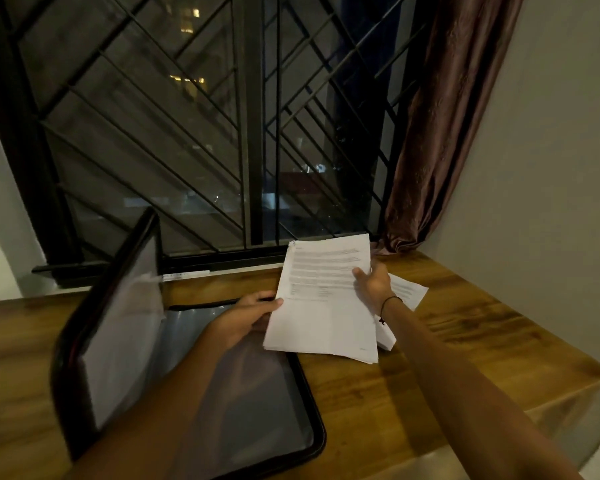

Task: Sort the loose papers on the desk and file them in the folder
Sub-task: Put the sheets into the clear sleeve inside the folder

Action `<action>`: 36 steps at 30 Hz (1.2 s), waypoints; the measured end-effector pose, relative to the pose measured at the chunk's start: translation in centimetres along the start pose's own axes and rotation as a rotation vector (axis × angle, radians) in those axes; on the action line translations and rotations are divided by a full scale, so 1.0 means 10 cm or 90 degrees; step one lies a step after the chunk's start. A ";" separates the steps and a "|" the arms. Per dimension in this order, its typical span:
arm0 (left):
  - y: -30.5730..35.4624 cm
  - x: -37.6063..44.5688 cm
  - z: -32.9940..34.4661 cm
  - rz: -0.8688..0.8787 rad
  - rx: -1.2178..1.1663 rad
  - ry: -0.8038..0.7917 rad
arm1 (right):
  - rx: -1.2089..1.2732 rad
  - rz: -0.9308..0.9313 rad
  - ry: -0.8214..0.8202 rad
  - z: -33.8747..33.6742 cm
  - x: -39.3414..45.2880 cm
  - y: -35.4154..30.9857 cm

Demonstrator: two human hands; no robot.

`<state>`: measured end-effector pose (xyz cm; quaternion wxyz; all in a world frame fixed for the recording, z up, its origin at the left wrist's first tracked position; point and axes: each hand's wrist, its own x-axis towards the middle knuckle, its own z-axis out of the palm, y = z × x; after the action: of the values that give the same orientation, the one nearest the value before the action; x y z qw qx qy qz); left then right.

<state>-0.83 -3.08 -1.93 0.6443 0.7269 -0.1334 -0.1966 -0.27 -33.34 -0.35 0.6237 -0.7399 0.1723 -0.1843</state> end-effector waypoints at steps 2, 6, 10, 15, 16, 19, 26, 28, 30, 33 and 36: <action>0.06 -0.06 -0.08 0.001 -0.020 0.004 | 0.018 -0.012 -0.035 0.08 0.20 0.09; 0.13 -0.18 -0.24 0.026 -0.031 0.017 | 0.020 -0.060 -0.151 0.36 -0.15 -0.28; 0.16 -0.25 -0.43 0.033 -0.080 0.092 | 0.009 -0.054 -0.295 0.64 -0.53 -0.63; 0.15 -0.30 -0.73 -0.001 -0.073 0.195 | 0.123 0.049 -0.449 1.05 -0.85 -0.81; 0.17 -0.33 -0.78 -0.006 -0.062 0.218 | 0.148 0.072 -0.477 1.14 -0.90 -0.82; 0.23 -0.44 -0.90 -0.035 -0.046 0.262 | 0.137 0.075 -0.525 1.40 -1.06 -0.81; 0.28 -0.62 -1.11 -0.073 -0.080 0.280 | 0.041 0.075 -0.548 1.96 -1.38 -0.58; 0.31 -0.66 -1.11 -0.097 -0.119 0.266 | 0.077 0.098 -0.512 2.09 -1.42 -0.51; 0.32 -0.67 -1.12 -0.122 -0.183 0.237 | 0.101 0.108 -0.467 2.19 -1.46 -0.46; 0.25 -0.70 -1.19 -0.120 -0.121 0.211 | 0.142 0.128 -0.444 2.29 -1.45 -0.42; 0.11 -0.70 -1.24 -0.101 -0.023 0.213 | 0.198 0.140 -0.478 2.28 -1.42 -0.41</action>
<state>-1.30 10.92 1.09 0.6529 0.7460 0.0367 -0.1258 -1.50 -6.22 -0.67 0.7635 -0.6297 -0.0189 0.1424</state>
